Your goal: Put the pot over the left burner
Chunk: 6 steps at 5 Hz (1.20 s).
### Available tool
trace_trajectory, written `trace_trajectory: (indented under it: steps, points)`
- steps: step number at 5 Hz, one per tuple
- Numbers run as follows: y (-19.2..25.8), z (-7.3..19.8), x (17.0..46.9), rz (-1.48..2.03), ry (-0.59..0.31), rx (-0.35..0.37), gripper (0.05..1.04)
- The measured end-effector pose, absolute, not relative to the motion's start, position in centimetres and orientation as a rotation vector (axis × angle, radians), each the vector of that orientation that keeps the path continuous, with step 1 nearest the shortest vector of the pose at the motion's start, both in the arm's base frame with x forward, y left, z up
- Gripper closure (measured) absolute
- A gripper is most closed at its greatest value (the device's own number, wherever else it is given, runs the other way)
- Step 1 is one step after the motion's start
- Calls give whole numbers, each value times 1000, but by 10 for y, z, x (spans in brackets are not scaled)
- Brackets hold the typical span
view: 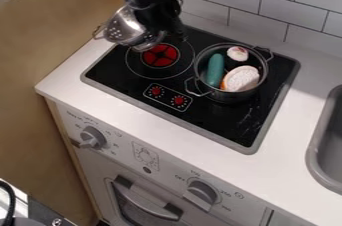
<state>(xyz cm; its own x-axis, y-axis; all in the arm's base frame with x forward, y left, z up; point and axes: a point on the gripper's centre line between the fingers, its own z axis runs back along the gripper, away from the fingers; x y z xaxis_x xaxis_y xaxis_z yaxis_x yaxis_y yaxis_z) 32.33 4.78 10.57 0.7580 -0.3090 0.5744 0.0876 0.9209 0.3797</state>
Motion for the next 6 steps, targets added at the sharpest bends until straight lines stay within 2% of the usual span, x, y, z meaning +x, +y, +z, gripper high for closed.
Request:
trace_trajectory:
  steps: [2,4,5,6]
  points:
    - [50,88,349,-214,-698,391,1030]
    - [50,79,355,-222,-667,383,1017]
    - [53,82,355,-206,-625,388,881]
    - [52,80,352,-200,-604,382,640]
